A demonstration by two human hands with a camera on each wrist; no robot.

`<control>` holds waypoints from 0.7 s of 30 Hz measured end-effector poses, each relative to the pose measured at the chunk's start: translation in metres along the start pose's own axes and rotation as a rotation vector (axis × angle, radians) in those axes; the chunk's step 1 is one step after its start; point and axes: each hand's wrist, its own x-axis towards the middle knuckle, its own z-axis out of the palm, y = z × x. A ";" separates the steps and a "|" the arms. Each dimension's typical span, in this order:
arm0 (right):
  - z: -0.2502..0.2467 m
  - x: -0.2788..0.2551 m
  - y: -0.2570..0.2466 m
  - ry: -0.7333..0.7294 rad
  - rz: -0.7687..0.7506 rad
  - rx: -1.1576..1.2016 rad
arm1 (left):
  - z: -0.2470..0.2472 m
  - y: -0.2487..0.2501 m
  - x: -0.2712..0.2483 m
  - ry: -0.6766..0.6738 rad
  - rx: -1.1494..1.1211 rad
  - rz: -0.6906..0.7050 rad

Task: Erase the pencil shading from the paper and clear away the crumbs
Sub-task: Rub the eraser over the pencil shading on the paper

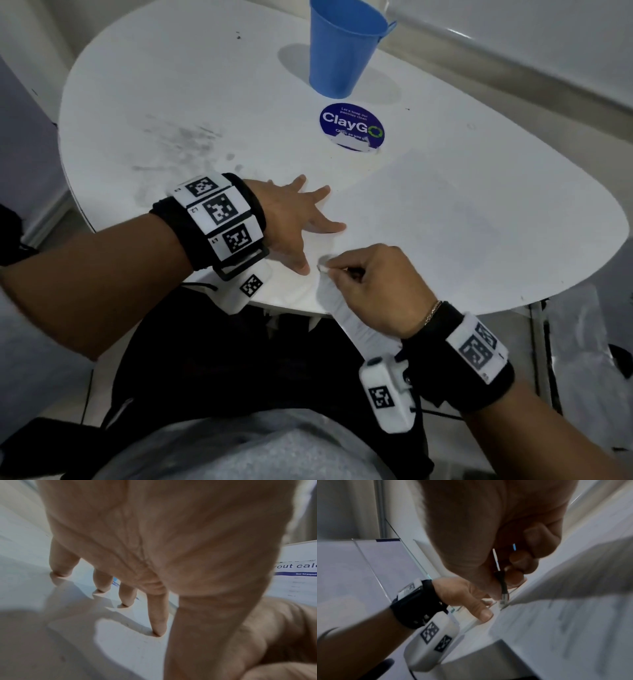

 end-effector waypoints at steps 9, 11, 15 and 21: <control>0.006 0.004 0.004 0.107 0.028 -0.052 | 0.001 0.000 0.001 -0.003 0.014 -0.010; 0.001 0.008 0.007 0.108 0.062 -0.029 | 0.001 0.000 0.002 -0.003 0.006 -0.011; 0.001 0.004 0.002 0.108 0.032 -0.070 | 0.001 -0.001 0.002 0.006 -0.012 -0.011; -0.006 0.004 0.003 0.069 0.042 -0.063 | 0.002 -0.001 0.002 0.008 -0.042 -0.007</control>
